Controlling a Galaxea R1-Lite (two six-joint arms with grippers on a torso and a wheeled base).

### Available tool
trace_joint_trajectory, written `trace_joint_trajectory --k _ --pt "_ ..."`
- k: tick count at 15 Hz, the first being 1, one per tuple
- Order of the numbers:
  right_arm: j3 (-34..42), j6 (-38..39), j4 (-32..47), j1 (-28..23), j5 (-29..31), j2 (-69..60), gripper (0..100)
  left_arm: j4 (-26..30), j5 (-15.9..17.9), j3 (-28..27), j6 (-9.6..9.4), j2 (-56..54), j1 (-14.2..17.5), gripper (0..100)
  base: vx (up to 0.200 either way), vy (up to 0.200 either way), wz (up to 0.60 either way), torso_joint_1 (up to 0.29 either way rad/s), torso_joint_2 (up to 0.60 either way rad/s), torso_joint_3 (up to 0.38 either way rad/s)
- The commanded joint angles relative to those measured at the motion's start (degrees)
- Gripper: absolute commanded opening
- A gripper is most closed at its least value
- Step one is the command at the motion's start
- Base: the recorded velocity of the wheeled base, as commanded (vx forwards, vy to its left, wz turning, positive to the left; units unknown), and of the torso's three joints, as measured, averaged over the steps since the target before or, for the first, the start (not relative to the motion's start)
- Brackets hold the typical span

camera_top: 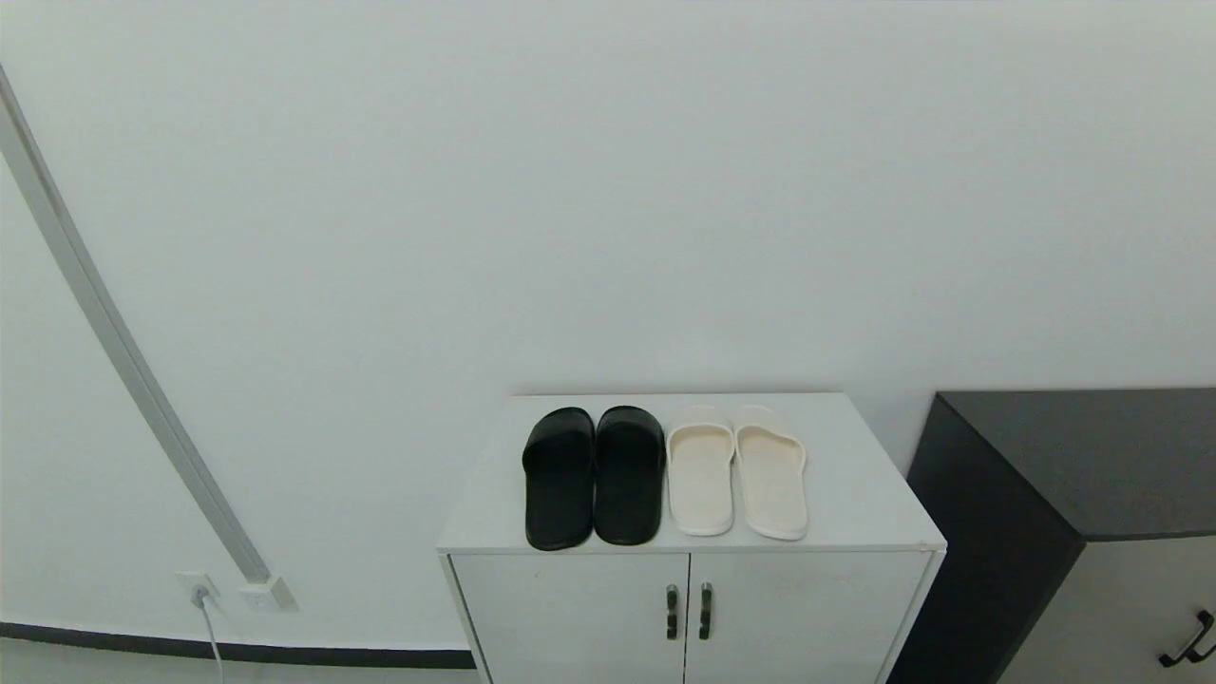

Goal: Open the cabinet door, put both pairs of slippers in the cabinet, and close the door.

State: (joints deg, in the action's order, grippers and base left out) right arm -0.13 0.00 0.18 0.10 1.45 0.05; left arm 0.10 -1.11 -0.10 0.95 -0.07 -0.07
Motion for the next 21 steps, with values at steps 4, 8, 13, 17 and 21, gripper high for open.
trace_joint_trajectory --k 4,8,13,17,21 --pt "-0.04 -0.44 -0.01 -0.01 -0.04 0.04 100 -0.01 -0.03 0.01 0.19 0.07 0.07 0 0.0 0.0 0.0 0.0 0.0 0.0" --pt "-0.04 -0.18 -0.18 -0.1 0.04 -0.05 100 -0.01 -0.03 0.01 0.02 0.07 0.07 0 0.0 0.0 0.0 0.0 0.0 0.0" --pt "-13.49 4.48 3.68 4.38 -3.82 20.52 100 -0.01 -0.03 0.01 0.02 0.07 -0.01 0 0.0 0.0 0.0 0.0 0.0 0.0" --pt "-13.84 4.13 -10.64 5.18 -8.92 41.61 100 -0.01 -0.03 0.01 0.02 0.07 -0.01 0 0.0 0.0 0.0 0.0 0.0 0.0" --pt "-16.74 5.54 -25.58 12.65 -7.16 59.98 100 -0.01 0.14 0.01 0.02 0.07 -0.01 0 0.0 0.0 0.0 0.0 0.0 0.0"
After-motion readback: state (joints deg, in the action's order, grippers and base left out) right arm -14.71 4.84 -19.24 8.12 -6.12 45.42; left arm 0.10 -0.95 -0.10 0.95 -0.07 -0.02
